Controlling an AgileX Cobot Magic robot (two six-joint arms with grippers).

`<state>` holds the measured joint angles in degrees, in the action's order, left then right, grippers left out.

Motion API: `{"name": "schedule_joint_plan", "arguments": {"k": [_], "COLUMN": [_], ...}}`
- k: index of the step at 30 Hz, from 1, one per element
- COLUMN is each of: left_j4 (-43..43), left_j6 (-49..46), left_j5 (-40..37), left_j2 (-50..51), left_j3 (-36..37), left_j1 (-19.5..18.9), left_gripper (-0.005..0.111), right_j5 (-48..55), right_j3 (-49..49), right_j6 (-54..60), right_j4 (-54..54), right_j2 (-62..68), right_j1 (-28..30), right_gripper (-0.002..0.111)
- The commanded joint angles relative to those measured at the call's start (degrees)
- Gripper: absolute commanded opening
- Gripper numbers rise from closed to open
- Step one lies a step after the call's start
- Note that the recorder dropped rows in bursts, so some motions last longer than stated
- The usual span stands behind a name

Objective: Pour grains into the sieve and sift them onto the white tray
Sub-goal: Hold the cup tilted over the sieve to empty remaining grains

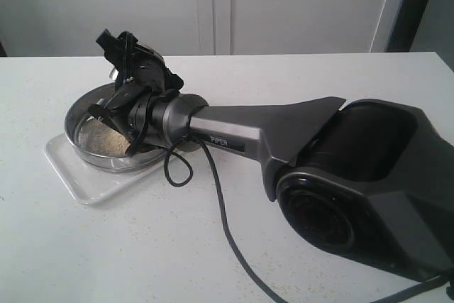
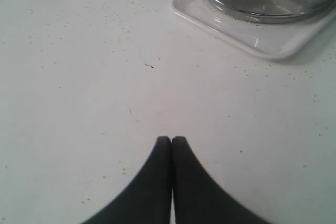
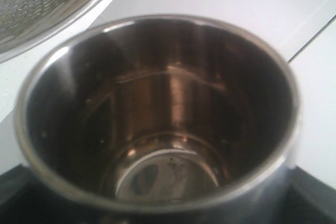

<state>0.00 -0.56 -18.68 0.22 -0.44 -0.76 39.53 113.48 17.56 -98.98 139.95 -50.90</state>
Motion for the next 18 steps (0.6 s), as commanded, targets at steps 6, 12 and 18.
{"name": "schedule_joint_plan", "arguments": {"k": [6,12,18], "left_j4": [0.0,0.0,0.0], "left_j6": [0.6,0.6,0.6], "left_j5": [-0.4,-0.4,-0.4], "left_j2": [-0.2,-0.2,-0.2], "left_j3": [0.4,0.4,0.4], "left_j1": [-0.1,-0.1,-0.1], "left_gripper": [0.0,0.0,0.0], "right_j5": [-1.2,-1.2,-0.8], "right_j3": [0.5,0.6,0.6], "right_j6": [0.5,0.2,0.2], "right_j4": [-1.0,-1.0,-1.0], "right_j2": [-0.6,-0.5,-0.5], "right_j1": [0.0,0.0,-0.4], "right_gripper": [0.0,0.0,0.0]}}
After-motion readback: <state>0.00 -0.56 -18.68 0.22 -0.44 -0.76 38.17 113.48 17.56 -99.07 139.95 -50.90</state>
